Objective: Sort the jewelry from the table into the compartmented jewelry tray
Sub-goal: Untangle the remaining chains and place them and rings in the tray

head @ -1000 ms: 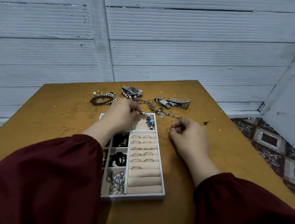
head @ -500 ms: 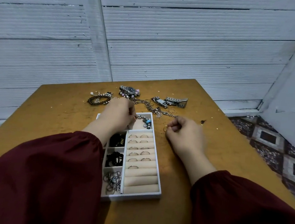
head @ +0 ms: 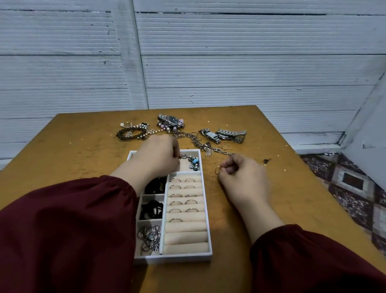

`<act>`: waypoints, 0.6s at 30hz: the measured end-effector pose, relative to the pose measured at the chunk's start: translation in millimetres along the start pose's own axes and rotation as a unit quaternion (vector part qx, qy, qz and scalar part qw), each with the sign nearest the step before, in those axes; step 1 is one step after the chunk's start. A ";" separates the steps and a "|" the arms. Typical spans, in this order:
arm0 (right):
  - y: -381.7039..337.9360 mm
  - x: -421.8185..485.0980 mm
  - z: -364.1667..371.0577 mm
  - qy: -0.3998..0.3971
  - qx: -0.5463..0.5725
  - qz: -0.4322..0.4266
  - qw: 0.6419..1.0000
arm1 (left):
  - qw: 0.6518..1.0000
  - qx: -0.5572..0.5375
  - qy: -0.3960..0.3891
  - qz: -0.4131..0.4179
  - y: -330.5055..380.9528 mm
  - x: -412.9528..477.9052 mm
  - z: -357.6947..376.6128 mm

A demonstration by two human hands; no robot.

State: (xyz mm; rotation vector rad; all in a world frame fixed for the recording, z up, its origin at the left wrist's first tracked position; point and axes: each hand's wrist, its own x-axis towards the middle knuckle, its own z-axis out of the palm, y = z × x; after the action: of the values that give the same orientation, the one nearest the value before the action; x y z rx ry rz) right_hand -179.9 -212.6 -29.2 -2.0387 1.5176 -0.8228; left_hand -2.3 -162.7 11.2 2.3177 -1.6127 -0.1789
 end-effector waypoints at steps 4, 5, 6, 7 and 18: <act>1.0 -0.4 0.3 0.002 0.004 -0.002 1.000 | 1.000 0.007 -0.006 0.002 1.8 -1.2 0.1; 1.2 -0.4 0.3 0.001 0.003 -0.003 1.000 | 1.000 0.007 -0.006 0.001 2.4 -1.6 0.0; 1.2 -0.4 0.0 -0.001 0.001 -0.005 1.000 | 1.000 0.007 -0.006 0.000 3.0 -1.4 0.4; 1.0 -0.1 -0.1 -0.002 0.000 -0.006 1.000 | 1.000 0.008 -0.005 0.002 3.6 -1.4 1.0; 3.7 1.1 2.7 0.005 0.008 -0.012 1.000 | 0.998 0.004 0.006 0.067 1.5 0.7 -0.7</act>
State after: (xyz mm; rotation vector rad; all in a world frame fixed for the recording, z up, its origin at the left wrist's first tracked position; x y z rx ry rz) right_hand -180.4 -214.7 -33.4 -2.0487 1.4907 -0.8535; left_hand -3.2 -163.7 12.4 2.2016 -1.7594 -0.1270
